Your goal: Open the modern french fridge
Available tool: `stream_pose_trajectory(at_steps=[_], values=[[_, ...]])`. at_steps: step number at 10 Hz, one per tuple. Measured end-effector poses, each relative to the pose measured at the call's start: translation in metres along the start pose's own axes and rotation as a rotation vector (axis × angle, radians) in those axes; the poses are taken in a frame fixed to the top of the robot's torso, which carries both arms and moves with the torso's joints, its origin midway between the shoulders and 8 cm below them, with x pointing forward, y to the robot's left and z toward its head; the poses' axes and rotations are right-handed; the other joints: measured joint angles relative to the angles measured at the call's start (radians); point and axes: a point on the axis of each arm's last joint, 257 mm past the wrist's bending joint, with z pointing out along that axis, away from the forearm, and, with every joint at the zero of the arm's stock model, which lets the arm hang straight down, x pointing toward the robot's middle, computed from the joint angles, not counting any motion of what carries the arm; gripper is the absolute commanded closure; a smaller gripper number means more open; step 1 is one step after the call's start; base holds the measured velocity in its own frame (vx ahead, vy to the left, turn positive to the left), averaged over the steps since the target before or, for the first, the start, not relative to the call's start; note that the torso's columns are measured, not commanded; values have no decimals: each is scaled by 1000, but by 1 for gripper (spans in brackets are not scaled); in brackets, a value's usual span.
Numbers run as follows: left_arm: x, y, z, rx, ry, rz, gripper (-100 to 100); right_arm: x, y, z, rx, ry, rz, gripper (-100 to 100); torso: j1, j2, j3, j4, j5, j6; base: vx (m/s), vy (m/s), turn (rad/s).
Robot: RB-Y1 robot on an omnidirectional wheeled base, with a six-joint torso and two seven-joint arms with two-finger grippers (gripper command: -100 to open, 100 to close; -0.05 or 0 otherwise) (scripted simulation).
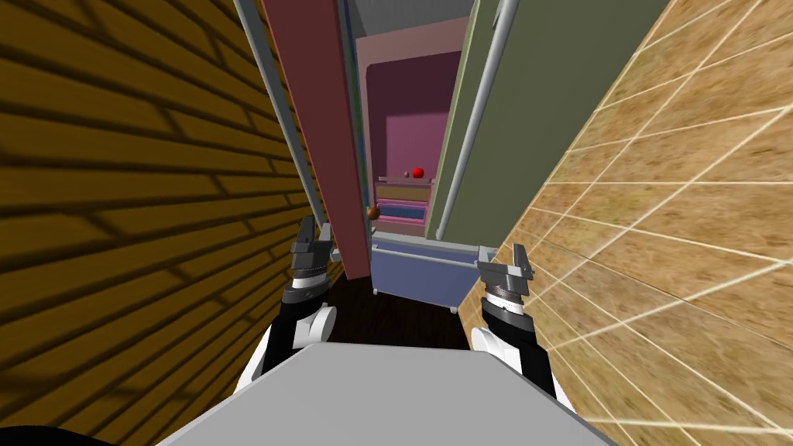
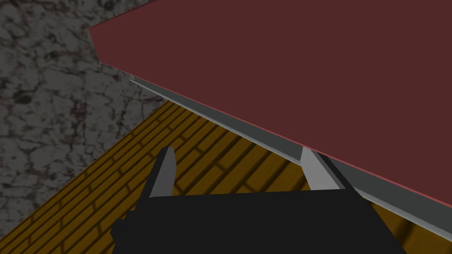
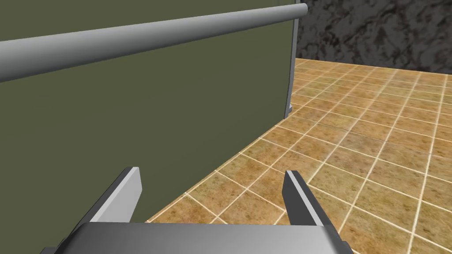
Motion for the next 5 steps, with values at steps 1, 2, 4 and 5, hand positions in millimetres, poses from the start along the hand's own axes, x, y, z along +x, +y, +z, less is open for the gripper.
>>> stream_pose_trajectory(at_steps=[1, 2, 4, 5], values=[[-2, -2, 1, 7, -5, 4, 0, 0, 0, 0, 0, 0, 0, 0, 10, 74, -147, 76, 2, -4, -1, 32, 14], [-3, -3, 2, 10, -7, 5, 0, 0, 0, 0, 0, 0, 0, 0, 26, 150, -293, 152, 6, -7, 0, 0, 0], [-3, -4, 2, 11, -7, 5, 0, 0, 0, 0, 0, 0, 0, -100, 47, 302, -586, 303, 12, -11, 12, -3, -2], [-3, -3, 1, 10, -7, 5, 0, 3, -2, -1, 3, 23, -15, -100, 49, 336, -655, 337, 12, -12, 33, 28, -3]])
